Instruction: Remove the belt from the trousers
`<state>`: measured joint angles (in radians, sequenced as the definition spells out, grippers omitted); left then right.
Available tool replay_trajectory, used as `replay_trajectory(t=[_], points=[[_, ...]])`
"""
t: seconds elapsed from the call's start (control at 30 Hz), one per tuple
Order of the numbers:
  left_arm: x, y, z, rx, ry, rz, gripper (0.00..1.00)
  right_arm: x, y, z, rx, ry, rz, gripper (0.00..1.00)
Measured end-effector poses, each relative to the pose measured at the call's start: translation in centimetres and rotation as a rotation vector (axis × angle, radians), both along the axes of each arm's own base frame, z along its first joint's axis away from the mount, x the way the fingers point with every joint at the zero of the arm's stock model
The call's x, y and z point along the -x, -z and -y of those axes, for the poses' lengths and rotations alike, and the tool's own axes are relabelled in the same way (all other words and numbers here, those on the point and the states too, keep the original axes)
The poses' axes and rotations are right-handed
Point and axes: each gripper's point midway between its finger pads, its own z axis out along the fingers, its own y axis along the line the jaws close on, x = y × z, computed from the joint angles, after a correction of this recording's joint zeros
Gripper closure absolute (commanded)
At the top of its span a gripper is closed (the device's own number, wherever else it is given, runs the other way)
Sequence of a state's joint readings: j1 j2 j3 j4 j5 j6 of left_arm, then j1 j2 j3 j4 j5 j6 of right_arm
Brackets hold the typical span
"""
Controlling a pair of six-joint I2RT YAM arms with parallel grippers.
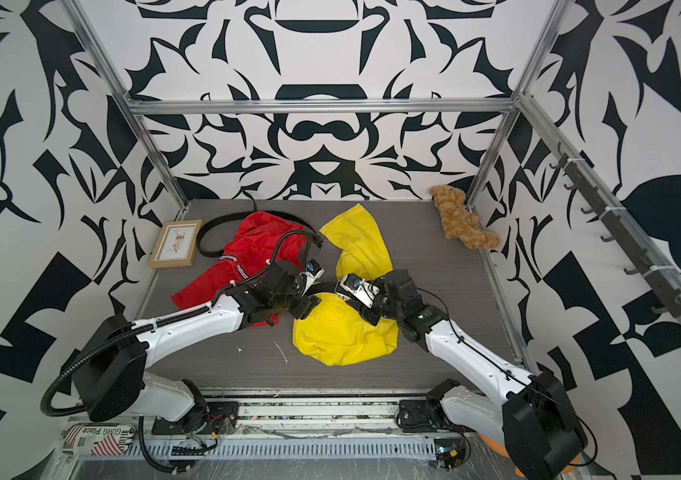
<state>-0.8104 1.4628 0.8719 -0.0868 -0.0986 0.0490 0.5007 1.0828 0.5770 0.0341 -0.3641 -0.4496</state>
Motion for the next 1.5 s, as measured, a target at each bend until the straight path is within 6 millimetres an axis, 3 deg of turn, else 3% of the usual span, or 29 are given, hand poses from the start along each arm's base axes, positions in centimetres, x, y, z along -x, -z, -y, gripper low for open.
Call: replay_trajectory(t=[0.27,0.4,0.47,0.6,0.93,1.03,1.17,1.3,1.4,1.5], points=[[-2.8,-2.3,1.0,0.076,-0.047,0.175,0.33,0.2,0.6,0.6,-0.042,0.034,-0.023,0.95],[-3.4,-3.1,1.7,0.114,-0.037,0.244,0.48,0.0,0.4,1.0,-0.06,0.059,-0.024,0.95],[-3.4,-3.3,2.0,0.122,-0.024,0.267,0.5,-0.1,0.3,1.1,-0.067,0.065,-0.025,0.96],[-3.6,-4.0,2.2,0.139,-0.012,0.308,0.33,-0.2,0.3,1.2,-0.072,0.071,-0.028,0.96],[-4.0,-5.2,2.4,0.174,-0.027,0.393,0.23,0.0,0.4,1.1,-0.092,0.066,-0.051,0.97],[-3.9,-5.7,2.8,0.185,-0.006,0.415,0.36,0.0,0.4,1.1,-0.095,0.068,-0.053,0.97],[-3.2,-5.7,3.5,0.189,0.052,0.419,0.7,0.0,0.4,1.1,-0.098,0.066,-0.053,0.97],[-2.7,-5.4,3.9,0.172,0.089,0.419,0.92,-0.1,0.3,1.1,-0.102,0.07,-0.054,0.97],[-2.3,-5.0,3.9,0.153,0.101,0.411,1.0,-0.1,0.0,1.0,-0.102,0.071,-0.055,0.91],[-1.7,-4.7,3.6,0.115,0.107,0.401,1.0,-0.3,-0.1,1.1,-0.089,0.084,-0.068,0.7]])
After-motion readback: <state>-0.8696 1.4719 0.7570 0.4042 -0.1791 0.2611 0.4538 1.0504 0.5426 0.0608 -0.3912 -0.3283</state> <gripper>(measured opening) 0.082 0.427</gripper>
